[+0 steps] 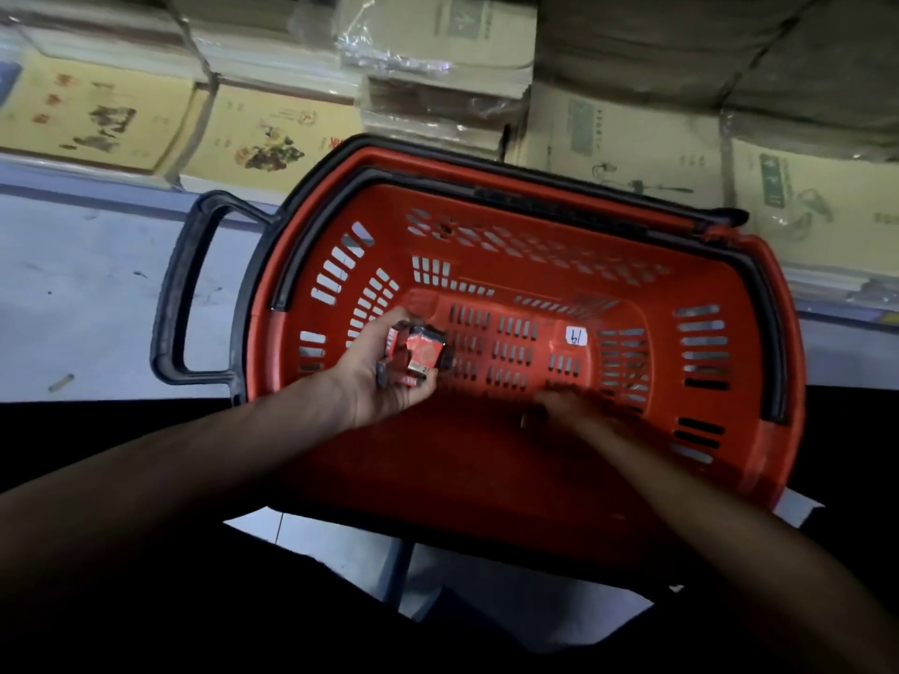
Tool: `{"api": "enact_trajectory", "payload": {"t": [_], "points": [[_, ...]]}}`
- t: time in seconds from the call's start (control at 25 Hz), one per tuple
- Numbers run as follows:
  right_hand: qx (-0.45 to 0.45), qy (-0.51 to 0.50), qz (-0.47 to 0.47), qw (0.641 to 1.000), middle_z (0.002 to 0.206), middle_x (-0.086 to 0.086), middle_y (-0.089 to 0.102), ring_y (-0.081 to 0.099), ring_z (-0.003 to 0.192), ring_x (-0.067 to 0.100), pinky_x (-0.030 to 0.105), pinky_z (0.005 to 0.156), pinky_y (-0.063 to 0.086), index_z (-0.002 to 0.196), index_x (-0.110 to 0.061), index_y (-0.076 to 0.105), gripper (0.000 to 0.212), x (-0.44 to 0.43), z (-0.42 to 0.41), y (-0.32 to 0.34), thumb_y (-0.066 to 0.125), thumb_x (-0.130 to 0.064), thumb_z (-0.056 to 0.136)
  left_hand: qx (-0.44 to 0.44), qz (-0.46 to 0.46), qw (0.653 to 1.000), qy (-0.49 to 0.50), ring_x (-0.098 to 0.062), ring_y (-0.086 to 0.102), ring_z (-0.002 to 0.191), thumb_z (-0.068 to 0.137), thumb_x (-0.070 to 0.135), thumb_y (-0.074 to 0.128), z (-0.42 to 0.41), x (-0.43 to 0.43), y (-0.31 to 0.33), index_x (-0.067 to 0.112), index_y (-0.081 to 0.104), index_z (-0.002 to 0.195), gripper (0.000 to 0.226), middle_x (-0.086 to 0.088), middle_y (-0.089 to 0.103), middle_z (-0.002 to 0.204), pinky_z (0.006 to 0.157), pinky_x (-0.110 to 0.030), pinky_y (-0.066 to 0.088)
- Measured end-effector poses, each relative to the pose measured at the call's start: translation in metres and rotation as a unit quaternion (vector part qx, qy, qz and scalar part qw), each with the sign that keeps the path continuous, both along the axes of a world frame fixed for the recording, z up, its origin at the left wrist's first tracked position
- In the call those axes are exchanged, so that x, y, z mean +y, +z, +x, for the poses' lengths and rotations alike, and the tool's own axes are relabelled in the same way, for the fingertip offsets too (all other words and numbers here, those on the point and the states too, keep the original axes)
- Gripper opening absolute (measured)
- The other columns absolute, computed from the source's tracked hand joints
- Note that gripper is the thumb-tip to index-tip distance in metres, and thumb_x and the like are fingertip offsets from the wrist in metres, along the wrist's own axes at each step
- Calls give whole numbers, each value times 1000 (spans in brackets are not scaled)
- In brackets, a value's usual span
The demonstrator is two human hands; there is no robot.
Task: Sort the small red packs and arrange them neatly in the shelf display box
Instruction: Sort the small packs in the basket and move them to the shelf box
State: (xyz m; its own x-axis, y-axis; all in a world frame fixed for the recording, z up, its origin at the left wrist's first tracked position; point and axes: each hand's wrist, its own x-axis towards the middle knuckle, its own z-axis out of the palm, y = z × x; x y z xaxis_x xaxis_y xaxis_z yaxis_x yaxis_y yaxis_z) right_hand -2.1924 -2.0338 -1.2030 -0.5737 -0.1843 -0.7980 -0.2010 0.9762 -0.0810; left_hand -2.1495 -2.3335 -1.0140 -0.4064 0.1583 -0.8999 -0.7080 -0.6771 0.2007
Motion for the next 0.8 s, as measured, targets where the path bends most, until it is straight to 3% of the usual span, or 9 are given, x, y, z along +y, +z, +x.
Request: {"api": "enact_trajectory", "payload": {"t": [0.08, 0.12, 0.24, 0.32, 0.4, 0.52, 0.6, 0.68, 0.8], "points": [[5, -58, -10, 998, 118, -7, 68, 64, 105, 20, 43, 89, 51, 118, -41, 63, 53, 18, -2, -44, 56, -71, 74, 13, -9, 1000, -4, -18, 67, 71, 84, 27, 67, -6, -2, 0, 6, 71, 81, 21, -7, 71, 79, 50, -29, 57], [3, -81, -27, 996, 116, -7, 69, 64, 101, 18, 41, 86, 51, 114, -41, 64, 50, 19, -1, -49, 55, -70, 74, 16, -13, 1000, -6, -19, 68, 70, 83, 27, 67, -9, -3, 1, 6, 70, 82, 21, -8, 72, 79, 50, -30, 57], [-22, -113, -80, 990, 128, 10, 69, 62, 113, 21, 36, 98, 46, 112, -28, 72, 25, -10, 4, -11, 57, -32, 92, 24, -17, 1000, -2, -20, 69, 72, 83, 26, 68, -14, -6, 2, 6, 69, 85, 20, -10, 73, 81, 50, -30, 58], [-24, -135, -105, 985, 123, 11, 70, 63, 109, 23, 29, 88, 44, 110, -17, 74, 21, -25, 9, 17, 63, -21, 92, 25, -18, 1000, 1, -20, 69, 72, 82, 25, 69, -15, -8, 2, 6, 67, 87, 20, -10, 72, 82, 51, -30, 58], [-19, -159, -113, 981, 116, 11, 72, 63, 104, 22, 26, 81, 42, 94, -19, 73, 8, -29, 12, 30, 65, -17, 92, 28, -21, 999, 0, -20, 69, 70, 82, 25, 69, -16, -8, 1, 5, 66, 87, 20, -10, 71, 82, 50, -31, 58], [1, -183, -121, 976, 81, 0, 69, 61, 77, 12, 18, 62, 39, 69, -25, 59, 28, -16, -5, 45, 77, -11, 86, 31, -23, 999, 10, -23, 69, 77, 80, 26, 71, -19, -10, -2, 5, 67, 92, 24, -12, 71, 88, 50, -32, 58], [26, -185, -107, 977, 74, -7, 65, 61, 74, 12, 18, 60, 41, 71, -25, 61, 26, -3, -30, 63, 84, -18, 81, 42, -33, 998, 19, -24, 69, 80, 78, 27, 73, -23, -14, -3, 7, 66, 93, 26, -12, 70, 92, 50, -32, 57], [42, -180, -91, 979, 74, -5, 64, 61, 75, 14, 21, 60, 42, 75, -25, 63, 23, 9, -55, 82, 82, -14, 82, 49, -44, 997, 33, -24, 71, 76, 78, 28, 72, -26, -17, -3, 8, 66, 93, 26, -12, 71, 92, 51, -32, 56], [17, -197, -142, 970, 72, 1, 69, 62, 61, 12, 23, 54, 49, 85, -16, 72, 17, 11, -83, 102, 82, -4, 81, 51, -61, 996, 50, -23, 73, 68, 81, 29, 71, -29, -21, 2, 8, 65, 96, 27, -11, 72, 86, 51, -30, 57]]}}
